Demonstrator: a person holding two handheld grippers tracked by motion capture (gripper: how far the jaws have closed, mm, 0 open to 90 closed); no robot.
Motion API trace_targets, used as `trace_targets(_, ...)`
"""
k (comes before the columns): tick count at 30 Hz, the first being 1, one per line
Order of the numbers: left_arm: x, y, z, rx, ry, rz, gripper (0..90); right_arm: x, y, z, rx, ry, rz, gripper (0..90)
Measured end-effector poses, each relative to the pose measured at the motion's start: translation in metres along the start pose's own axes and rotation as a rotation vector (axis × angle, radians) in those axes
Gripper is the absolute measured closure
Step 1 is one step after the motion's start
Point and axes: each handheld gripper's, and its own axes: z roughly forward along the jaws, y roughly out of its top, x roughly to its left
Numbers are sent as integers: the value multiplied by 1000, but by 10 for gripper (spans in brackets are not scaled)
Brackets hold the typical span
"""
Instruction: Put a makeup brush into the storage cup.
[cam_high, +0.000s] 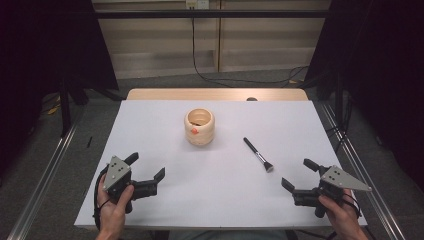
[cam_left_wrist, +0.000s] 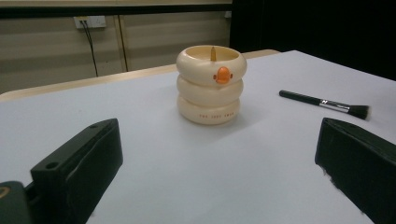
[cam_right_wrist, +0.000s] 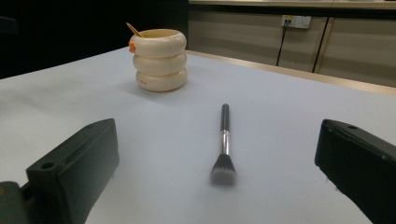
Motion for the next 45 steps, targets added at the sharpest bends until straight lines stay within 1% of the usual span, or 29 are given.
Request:
trace_targets(2,-1,-3,-2,-3,-13,-7,11,-1,0,0,2,0,-2,0)
trace_targets(3,-1,-4,-3,-6,-18,-1,10,-1,0,-1,2,0,0,0)
trace_targets(4,-2,-4,-4,-20,-15,-9,10,-1,0,-1,4,3,0,0)
trace_targets(7,-2,-5,-7,-32,-22,-3,8,-1,0,-1,17,19,-4,0)
trace_targets(9,-2,-6,-6,-23,-23,6,7,-1,0,-1,24,29,-7,0)
trace_targets(11,-2,-8,-6,-13,-32,4,9,-1,0,-1,15,22,-8,0)
trace_targets(12,-3,-8,-6,-16,-33,-3,11,-1,1,-1,13,26,-3,0)
trace_targets(14,-2,-8,-7,-17,-33,3,7,-1,1,0,13,27,1,0)
trace_targets(16,-1,-8,-8,-22,-36,-2,8,-2,1,0,15,26,5,0)
trace_targets(18,-2,-8,-11,-25,-35,-9,9,-2,2,0,10,34,6,1)
trace_targets(19,-3,-8,-12,-30,-38,-10,7,-3,4,0,14,41,4,3)
trace_targets(21,-4,-9,-13,-27,-42,-10,5,-5,8,2,12,55,10,0)
trace_targets(22,-4,-9,-14,-28,-43,-12,8,-6,10,3,8,48,12,2)
trace_targets(23,-5,-8,-15,-24,-43,-6,6,-7,12,4,2,43,12,0)
trace_targets(26,-6,-8,-15,-21,-45,-2,6,-10,15,7,0,41,9,0)
trace_targets(27,-6,-8,-15,-21,-44,1,7,-12,16,8,1,43,0,0)
trace_targets(29,-6,-8,-15,-24,-49,6,9,-13,19,11,8,50,-2,0)
trace_targets(30,-6,-8,-16,-25,-59,15,11,-14,21,12,9,54,2,0)
trace_targets(31,-5,-9,-16,-27,-58,19,11,-14,22,13,16,58,-2,0)
trace_targets(33,-3,-9,-16,-32,-54,5,10,-15,26,16,11,63,-9,0)
trace_targets(36,-1,-9,-16,-32,-42,2,11,-17,32,23,9,65,-12,0)
trace_targets(39,0,-9,-16,-33,-44,-1,10,-20,36,31,6,60,-12,0)
trace_targets(41,0,-9,-16,-33,-47,-7,11,-21,38,37,1,59,2,4)
trace_targets(45,-1,-8,-16,-36,-52,-3,10,-23,39,49,5,50,5,14)
